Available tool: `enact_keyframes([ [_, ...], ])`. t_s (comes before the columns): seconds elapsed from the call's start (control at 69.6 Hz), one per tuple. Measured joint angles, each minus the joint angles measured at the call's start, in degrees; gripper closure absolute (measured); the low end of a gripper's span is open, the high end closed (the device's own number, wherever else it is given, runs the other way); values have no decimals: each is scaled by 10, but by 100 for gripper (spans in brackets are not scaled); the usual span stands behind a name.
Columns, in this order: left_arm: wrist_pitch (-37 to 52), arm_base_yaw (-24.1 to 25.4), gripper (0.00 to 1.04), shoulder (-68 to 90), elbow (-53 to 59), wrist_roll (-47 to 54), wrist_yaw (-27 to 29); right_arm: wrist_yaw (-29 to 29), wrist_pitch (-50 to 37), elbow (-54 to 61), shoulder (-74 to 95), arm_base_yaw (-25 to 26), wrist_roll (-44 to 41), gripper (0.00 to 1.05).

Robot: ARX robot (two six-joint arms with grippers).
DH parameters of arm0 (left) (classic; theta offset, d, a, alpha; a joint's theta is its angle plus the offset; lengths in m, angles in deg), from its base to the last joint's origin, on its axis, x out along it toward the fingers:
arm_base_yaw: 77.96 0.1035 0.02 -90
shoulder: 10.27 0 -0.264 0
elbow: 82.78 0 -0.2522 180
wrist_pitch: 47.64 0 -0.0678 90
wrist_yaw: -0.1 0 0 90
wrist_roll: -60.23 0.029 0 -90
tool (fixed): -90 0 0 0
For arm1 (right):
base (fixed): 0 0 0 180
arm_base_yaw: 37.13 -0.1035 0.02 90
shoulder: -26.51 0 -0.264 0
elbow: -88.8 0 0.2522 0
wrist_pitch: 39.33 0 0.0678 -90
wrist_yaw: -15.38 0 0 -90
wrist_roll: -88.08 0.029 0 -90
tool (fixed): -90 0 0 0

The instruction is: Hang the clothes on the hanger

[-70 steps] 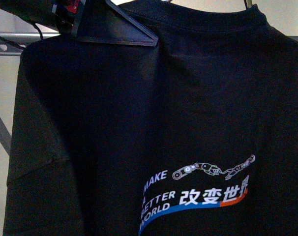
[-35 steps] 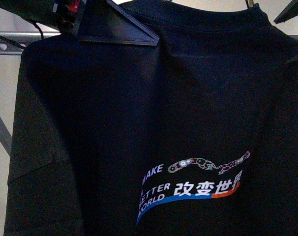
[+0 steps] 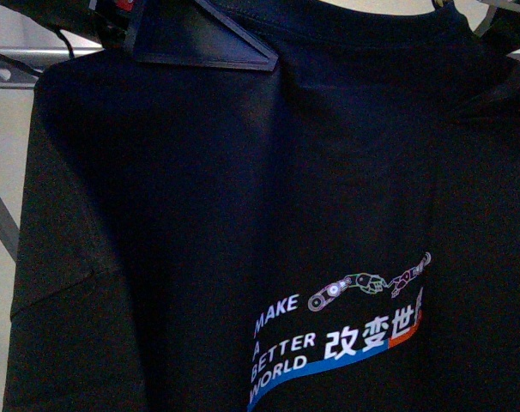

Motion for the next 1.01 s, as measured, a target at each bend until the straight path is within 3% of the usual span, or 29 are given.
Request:
enact_keyframes([
  [0.187,2,-2,100,0,0,2,1,-9,3,37,-16,13,-43,90],
  [0.244,2,-2,92,0,0,2,-2,-11,-1,52,-22,19,-59,93],
  [0.416,3,-1,62,-1,0,2,-9,-13,-7,84,-33,38,-73,94],
  [0.603,42,1,44,-15,35,-29,-21,-11,-26,116,-41,49,-67,94],
  [0.617,92,1,35,-19,43,-76,-31,-10,-27,118,-41,50,-66,94],
  [0.718,92,1,35,-19,43,-76,-31,-1,-38,137,-42,54,-54,94],
  [0.732,123,4,29,-30,61,-114,-40,1,-40,139,-42,55,-54,94],
  [0.761,123,4,29,-30,61,-114,-40,6,-43,146,-41,56,-48,94],
  [0.775,130,11,11,-33,64,-120,-55,7,-43,148,-41,57,-47,94],
  [0.804,130,11,11,-33,64,-120,-55,10,-45,153,-40,59,-45,94],
  [0.819,152,15,3,-39,74,-138,-57,11,-46,154,-40,59,-45,94],
  [0.991,182,23,2,-45,89,-138,-61,18,-80,187,-33,76,-23,94],
  [1.005,200,25,2,-46,93,-191,-63,18,-83,190,-33,77,-21,94],
])
